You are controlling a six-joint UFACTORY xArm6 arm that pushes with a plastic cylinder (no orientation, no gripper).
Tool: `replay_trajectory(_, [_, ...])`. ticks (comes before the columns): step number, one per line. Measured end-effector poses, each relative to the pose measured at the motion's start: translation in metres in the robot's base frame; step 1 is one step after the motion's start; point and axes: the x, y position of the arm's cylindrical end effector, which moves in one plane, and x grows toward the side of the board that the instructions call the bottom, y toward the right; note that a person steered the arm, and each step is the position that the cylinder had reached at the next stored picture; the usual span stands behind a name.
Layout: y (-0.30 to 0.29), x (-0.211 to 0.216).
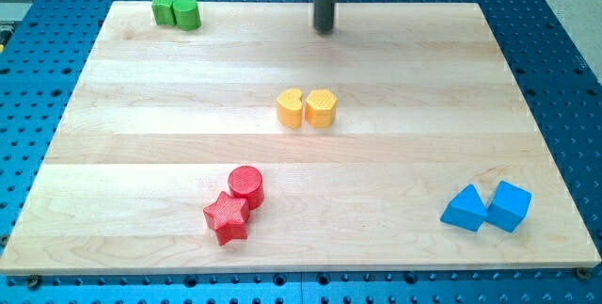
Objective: Push the red circle vertically to the red star
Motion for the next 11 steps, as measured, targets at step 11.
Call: replay_trajectory(11, [-0.171,0.274])
